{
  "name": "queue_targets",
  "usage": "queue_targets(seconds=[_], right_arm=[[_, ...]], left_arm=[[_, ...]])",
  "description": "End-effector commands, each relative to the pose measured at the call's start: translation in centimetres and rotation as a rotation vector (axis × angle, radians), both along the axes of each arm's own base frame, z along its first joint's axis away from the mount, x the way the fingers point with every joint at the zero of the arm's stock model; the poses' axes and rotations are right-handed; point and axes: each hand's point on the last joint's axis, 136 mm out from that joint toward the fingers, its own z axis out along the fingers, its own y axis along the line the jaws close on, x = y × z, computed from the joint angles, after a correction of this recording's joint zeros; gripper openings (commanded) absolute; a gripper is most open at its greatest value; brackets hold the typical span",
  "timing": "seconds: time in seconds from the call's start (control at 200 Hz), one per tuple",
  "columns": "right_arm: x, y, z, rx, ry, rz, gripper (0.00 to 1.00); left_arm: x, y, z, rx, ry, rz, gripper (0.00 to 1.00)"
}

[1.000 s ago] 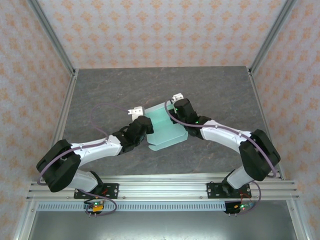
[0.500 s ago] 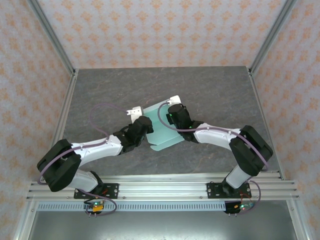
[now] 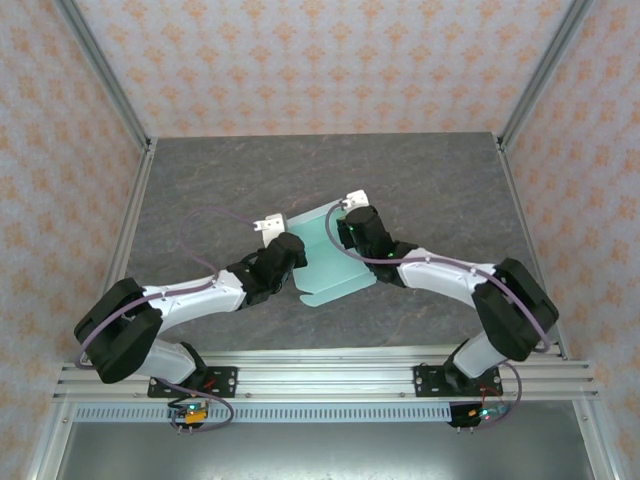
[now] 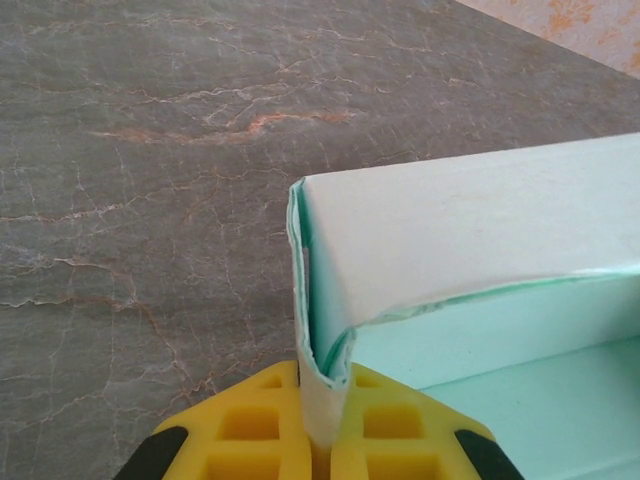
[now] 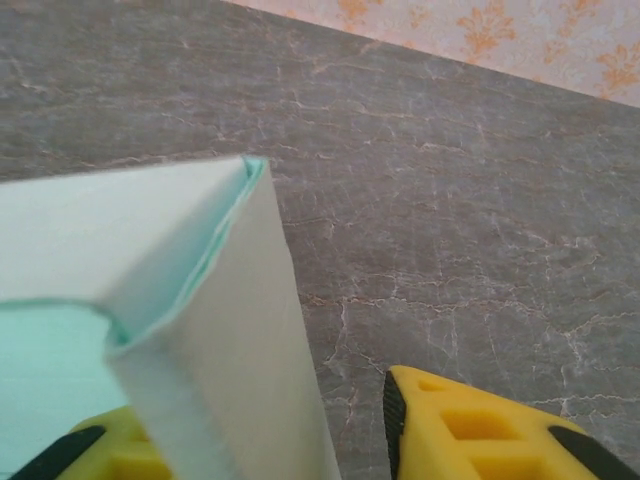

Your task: Fold the paper box

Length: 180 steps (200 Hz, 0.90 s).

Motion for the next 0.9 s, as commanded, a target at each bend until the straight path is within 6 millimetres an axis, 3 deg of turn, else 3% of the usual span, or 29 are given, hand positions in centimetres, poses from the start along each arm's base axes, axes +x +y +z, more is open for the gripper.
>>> queue_targets(seconds=[0.0,0.225,0.37,0.501,0.766,0.896], right_arm=[[-1.5,0.0,2.1,0.042,-0.001,0.063,0.42],[-5.2,1.2,3.6,0.095,0.045,0.292,0.51],[-4.1,-0.1,4.6,0.111,0.026,0.214,0.51],[-3.5,0.0,4.9,0.131,0.033,0.206,0.52],[-2.1,0.9,3.1,0.126,0.068,0.171,0.46],[-1.6,0.9,3.3,0.14,0.044,0.141,0.47]], left_arm=[[0.3,-0.4,1.5,-0.025,-0.027,0.019,0.01],[0.2,0.0,1.5,-0.011,-0.027,0.035,0.0],[0.2,0.1,1.6,-0.014,-0.026,0.038,0.01],[0.2,0.0,1.9,-0.015,-0.024,0.035,0.01],[0.2,-0.1,1.8,-0.025,-0.019,0.041,0.01],[0.1,0.0,1.6,-0.025,-0.012,0.044,0.01]])
